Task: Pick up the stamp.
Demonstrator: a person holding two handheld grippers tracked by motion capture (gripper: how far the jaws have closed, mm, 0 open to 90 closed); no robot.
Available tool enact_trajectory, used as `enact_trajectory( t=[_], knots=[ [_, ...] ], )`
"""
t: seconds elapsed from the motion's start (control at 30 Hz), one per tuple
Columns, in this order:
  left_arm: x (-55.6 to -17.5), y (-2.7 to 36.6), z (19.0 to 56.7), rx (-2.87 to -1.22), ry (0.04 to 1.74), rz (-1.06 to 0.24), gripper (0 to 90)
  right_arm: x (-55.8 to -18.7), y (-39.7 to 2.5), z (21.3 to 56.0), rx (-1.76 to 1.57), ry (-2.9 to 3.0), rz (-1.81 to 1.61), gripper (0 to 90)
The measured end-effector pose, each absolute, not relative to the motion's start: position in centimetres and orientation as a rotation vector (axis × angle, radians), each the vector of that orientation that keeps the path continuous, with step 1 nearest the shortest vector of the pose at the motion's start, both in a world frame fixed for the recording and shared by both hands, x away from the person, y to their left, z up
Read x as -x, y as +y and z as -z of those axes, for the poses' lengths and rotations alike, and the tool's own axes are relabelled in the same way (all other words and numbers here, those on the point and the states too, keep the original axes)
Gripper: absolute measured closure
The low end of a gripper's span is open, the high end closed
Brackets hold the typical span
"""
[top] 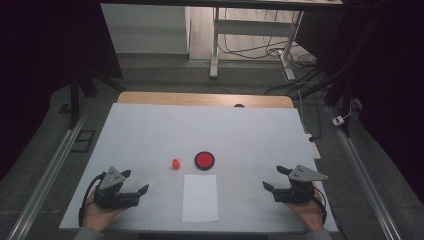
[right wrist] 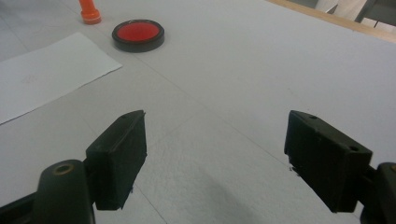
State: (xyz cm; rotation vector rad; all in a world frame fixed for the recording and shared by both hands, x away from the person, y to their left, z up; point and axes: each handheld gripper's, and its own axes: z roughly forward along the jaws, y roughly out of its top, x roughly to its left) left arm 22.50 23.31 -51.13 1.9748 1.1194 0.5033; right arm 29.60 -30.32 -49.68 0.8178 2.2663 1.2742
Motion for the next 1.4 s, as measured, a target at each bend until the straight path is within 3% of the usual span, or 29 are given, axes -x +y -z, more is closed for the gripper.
enact_trajectory(
  t=[1.4],
  knots=[
    [-26.1,21.0,48.8,-2.037,1.051,-0.499,18.3,-29.9,-30.0,50.3,-0.854,2.299,-1.236,25.3]
  ],
)
